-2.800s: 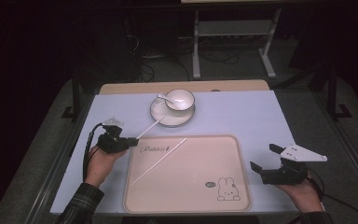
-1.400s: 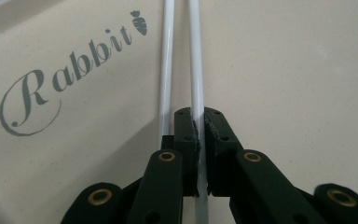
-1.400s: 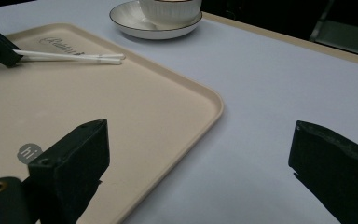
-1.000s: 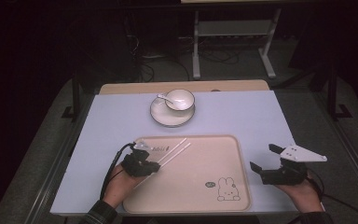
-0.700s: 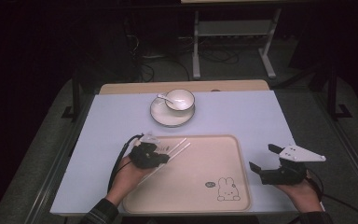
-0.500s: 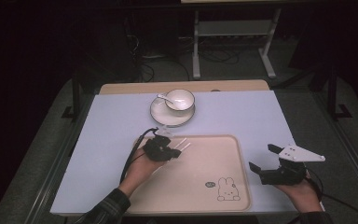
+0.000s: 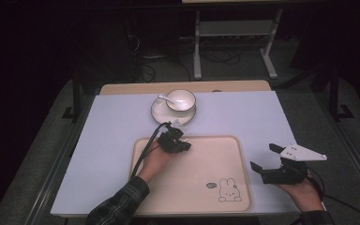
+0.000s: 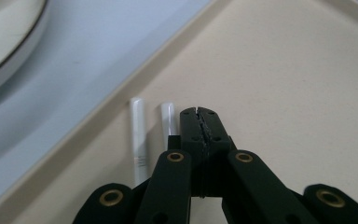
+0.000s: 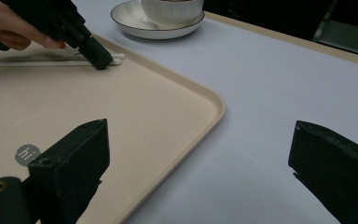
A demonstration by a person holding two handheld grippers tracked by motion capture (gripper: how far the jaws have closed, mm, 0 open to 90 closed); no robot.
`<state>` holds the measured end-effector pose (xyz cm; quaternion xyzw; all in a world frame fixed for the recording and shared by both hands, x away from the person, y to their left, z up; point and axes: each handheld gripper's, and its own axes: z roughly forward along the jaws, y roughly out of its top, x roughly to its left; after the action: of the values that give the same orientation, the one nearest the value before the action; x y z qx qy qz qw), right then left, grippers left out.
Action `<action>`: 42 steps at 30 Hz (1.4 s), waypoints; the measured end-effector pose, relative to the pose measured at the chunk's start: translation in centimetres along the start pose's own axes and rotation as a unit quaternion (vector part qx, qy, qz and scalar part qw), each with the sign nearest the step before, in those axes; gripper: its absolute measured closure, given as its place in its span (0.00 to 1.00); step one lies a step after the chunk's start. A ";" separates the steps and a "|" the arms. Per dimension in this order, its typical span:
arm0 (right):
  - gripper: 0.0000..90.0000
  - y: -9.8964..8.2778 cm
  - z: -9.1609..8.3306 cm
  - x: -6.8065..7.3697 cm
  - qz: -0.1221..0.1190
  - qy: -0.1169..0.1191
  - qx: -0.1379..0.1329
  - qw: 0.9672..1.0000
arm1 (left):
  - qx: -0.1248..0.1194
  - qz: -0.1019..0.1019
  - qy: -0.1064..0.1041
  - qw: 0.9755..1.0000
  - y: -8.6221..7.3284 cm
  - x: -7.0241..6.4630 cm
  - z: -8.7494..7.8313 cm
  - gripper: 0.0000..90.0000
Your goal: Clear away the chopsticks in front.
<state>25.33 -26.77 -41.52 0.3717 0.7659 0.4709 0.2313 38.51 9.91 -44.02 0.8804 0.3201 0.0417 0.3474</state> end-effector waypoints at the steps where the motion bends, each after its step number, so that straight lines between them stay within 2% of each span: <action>1: 0.05 0.0 0.0 0.0 0.000 0.000 0.000 1.000 | 0.000 -0.004 0.001 1.000 -0.1 0.3 -0.1 0.99; 7: 0.05 0.0 -0.1 0.0 -0.001 -0.003 -0.001 1.000 | 0.005 -0.012 0.010 1.000 -0.9 1.3 -1.2 0.99; 13: 0.05 -0.1 -0.2 0.1 0.002 -0.004 -0.001 1.000 | 0.015 -0.016 0.013 1.000 -2.4 1.8 -2.8 0.99; 18: 0.05 -0.1 -0.2 0.1 0.002 -0.004 -0.001 1.000 | 0.019 -0.029 0.012 0.999 -3.9 1.9 -4.2 0.99; 31: 0.05 -0.1 -0.2 0.2 0.002 -0.004 -0.001 1.000 | 0.031 -0.042 0.019 0.998 -7.5 2.2 -7.6 0.99; 42: 0.05 0.0 -0.2 0.2 0.000 -0.005 0.000 1.000 | 0.031 -0.057 0.027 0.997 -9.4 2.6 -9.4 0.99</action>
<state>25.08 -26.69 -41.48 0.3741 0.7648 0.4691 0.2347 32.78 22.19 -43.29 0.8695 0.3807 0.0355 0.3127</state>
